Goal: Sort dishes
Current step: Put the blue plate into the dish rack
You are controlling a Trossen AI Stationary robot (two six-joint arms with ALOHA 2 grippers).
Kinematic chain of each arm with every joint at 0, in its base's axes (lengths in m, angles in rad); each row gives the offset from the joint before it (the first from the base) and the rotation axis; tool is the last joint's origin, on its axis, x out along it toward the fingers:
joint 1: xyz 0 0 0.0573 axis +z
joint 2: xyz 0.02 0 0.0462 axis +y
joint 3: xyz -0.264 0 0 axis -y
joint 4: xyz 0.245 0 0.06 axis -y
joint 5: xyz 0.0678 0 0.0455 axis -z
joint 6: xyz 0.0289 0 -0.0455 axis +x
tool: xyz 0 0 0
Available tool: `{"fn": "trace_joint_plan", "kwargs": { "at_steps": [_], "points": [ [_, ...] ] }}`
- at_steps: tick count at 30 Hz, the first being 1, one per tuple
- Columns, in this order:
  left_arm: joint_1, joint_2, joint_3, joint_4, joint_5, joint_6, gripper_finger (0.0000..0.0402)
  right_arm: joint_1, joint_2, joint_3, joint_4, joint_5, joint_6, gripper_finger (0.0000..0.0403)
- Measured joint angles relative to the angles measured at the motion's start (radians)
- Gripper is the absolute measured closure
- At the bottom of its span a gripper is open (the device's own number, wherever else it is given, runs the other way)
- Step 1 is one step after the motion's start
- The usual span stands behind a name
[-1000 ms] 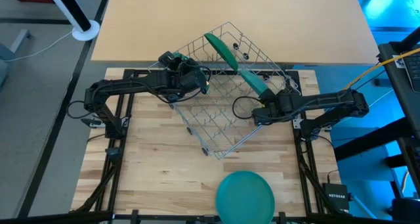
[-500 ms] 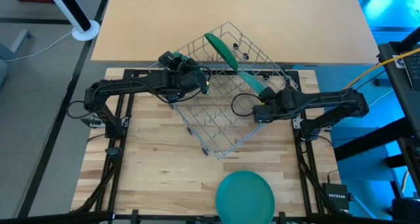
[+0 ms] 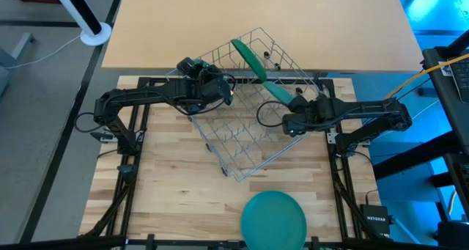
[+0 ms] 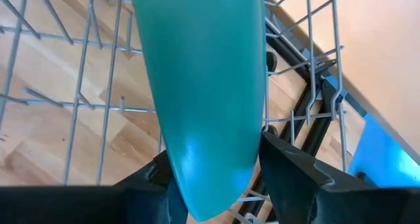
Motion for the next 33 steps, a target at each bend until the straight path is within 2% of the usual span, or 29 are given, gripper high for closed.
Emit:
{"fn": "trace_joint_plan", "kwargs": {
  "at_steps": [5,10,13,25,33],
  "points": [
    [0.0,0.0,0.0,0.001,0.016,0.003,0.0295,0.0,0.0,-0.01,-0.001,-0.025,0.001,0.0237],
    [-0.002,0.0,0.0,0.043,0.212,0.038,0.0301,0.0,0.0,-0.011,-0.004,-0.048,0.003,0.0237],
    [-0.003,0.002,0.0,0.088,0.281,0.079,0.0312,0.0,0.0,-0.011,-0.005,-0.064,0.003,0.0237],
    [-0.003,0.003,0.0,0.109,0.289,0.113,0.0329,0.0,0.0,-0.011,-0.004,-0.081,0.003,0.0233],
    [-0.003,0.003,0.0,0.102,0.289,0.129,0.0329,0.0,0.0,-0.011,0.001,-0.152,0.0,0.0164]
  ]
}}
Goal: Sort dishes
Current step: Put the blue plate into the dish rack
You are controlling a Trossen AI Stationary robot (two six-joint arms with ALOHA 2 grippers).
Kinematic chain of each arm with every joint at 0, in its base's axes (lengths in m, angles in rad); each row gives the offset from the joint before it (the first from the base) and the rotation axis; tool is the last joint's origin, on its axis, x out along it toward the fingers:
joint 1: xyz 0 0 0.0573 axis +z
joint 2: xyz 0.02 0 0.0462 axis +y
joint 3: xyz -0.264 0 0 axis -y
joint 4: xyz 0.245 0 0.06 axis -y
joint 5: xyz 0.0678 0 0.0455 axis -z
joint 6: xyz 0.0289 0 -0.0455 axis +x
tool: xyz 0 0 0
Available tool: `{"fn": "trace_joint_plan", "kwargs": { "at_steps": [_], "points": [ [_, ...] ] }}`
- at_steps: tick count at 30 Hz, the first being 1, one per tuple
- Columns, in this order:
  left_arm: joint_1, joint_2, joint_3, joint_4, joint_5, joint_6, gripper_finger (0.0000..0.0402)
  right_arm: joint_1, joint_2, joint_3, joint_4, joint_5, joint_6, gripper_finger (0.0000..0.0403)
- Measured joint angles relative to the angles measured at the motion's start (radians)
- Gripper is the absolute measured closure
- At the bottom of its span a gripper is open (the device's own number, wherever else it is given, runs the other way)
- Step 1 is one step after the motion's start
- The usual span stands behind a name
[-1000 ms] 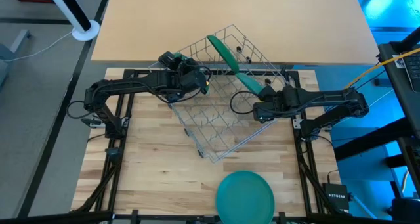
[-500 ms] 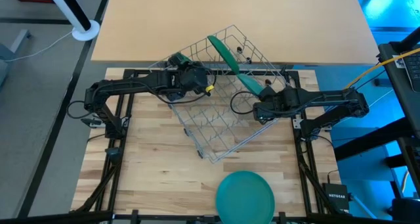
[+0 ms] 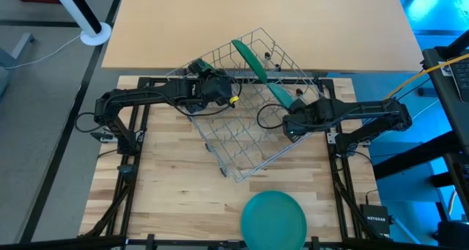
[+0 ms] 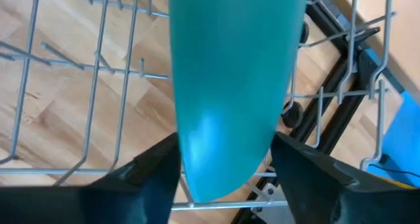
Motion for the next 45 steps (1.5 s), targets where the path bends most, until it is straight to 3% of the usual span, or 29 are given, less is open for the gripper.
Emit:
{"fn": "trace_joint_plan", "kwargs": {
  "at_steps": [6,11,24,32,45],
  "points": [
    [0.0,0.0,0.0,-0.002,0.0,0.003,0.0329,0.0,0.0,0.0,-0.002,-0.032,-0.001,0.013],
    [0.0,0.0,0.0,-0.001,0.0,-0.005,0.0329,0.0,0.0,0.013,-0.007,-0.086,-0.051,0.0128],
    [0.0,0.0,0.0,-0.002,-0.001,-0.013,0.0329,0.0,0.0,0.17,-0.004,-0.096,-0.08,0.0128],
    [0.0,0.0,0.0,-0.059,-0.002,-0.011,0.0329,0.002,0.0,0.208,-0.006,-0.257,-0.075,0.0128],
    [-0.013,0.0,0.0,-0.286,-0.002,-0.226,0.0329,0.211,-0.001,0.289,0.057,-0.292,-0.071,0.0128]
  ]
}}
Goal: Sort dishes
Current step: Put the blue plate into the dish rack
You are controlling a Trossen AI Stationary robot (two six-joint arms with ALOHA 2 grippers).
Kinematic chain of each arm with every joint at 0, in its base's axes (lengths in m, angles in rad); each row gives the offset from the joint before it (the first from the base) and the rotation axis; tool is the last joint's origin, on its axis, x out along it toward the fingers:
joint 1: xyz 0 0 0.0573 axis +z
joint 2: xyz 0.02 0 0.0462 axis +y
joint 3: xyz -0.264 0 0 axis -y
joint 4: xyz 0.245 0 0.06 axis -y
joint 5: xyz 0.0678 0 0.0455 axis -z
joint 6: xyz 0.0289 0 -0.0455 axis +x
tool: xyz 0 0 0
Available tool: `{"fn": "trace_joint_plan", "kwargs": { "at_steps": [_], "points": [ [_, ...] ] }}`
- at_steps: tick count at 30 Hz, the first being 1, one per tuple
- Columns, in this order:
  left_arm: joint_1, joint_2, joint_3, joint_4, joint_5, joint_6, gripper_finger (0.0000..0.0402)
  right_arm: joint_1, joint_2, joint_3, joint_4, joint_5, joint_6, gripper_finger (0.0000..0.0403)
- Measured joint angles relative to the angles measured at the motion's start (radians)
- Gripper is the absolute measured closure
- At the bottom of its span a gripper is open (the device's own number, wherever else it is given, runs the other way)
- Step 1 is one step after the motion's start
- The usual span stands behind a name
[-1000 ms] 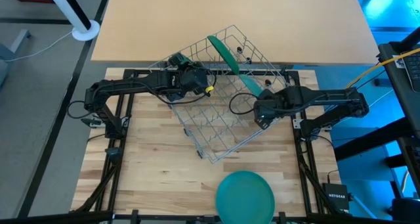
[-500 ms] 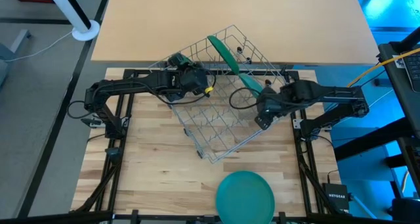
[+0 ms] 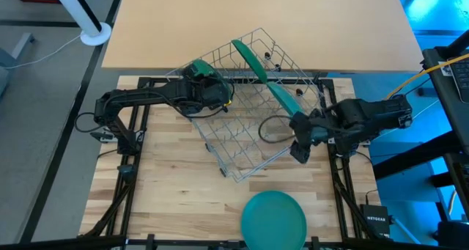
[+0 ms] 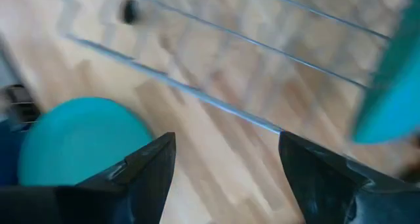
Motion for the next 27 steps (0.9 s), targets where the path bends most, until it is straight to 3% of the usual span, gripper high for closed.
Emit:
{"fn": "trace_joint_plan", "kwargs": {
  "at_steps": [13,18,27],
  "points": [
    [-0.185,0.0,0.0,-0.065,0.066,-0.235,0.0329,0.237,0.001,-0.114,0.439,-0.001,-0.077,0.0128],
    [-0.299,0.0,0.0,-0.045,0.143,-0.339,0.0329,0.277,0.001,-0.227,0.533,-0.001,-0.076,0.0128],
    [-0.49,0.0,0.0,0.033,0.234,-0.468,0.0329,0.331,0.001,-0.484,0.706,-0.104,-0.073,0.0128]
  ]
}}
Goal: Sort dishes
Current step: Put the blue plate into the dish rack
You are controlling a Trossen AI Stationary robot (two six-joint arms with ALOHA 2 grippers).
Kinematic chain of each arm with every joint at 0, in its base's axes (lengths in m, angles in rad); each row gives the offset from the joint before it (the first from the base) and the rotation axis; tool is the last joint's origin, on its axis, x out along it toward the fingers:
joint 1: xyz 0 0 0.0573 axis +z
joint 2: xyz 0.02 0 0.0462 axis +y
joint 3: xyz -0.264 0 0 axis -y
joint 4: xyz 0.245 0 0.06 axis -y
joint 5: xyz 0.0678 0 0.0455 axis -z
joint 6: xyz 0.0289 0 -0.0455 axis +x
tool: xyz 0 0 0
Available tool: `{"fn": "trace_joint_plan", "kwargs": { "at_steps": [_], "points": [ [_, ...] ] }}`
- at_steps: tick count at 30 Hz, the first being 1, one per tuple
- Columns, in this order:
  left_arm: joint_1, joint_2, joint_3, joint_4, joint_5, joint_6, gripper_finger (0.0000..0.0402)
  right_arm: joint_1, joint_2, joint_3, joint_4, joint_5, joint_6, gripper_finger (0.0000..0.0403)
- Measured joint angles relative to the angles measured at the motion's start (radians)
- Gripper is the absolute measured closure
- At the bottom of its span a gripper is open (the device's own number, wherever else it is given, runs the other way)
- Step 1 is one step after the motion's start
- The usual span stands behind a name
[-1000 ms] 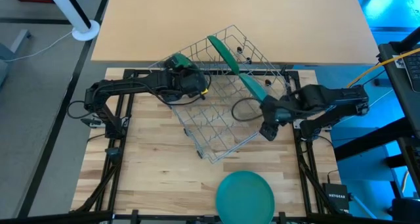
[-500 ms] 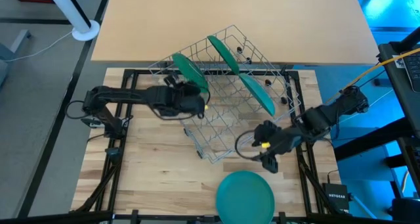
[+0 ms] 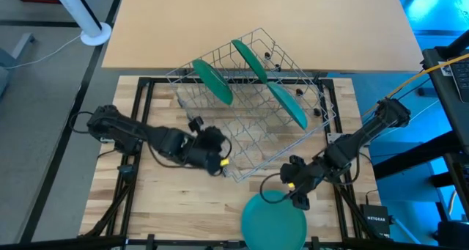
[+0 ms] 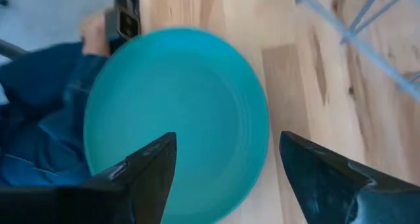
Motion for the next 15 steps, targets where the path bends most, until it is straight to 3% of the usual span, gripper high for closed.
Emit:
{"fn": "trace_joint_plan", "kwargs": {
  "at_steps": [15],
  "points": [
    [-0.158,0.073,0.0,0.158,0.005,-0.057,0.0329,0.001,0.0,-0.252,0.074,0.0,0.178,0.0128]
  ]
}}
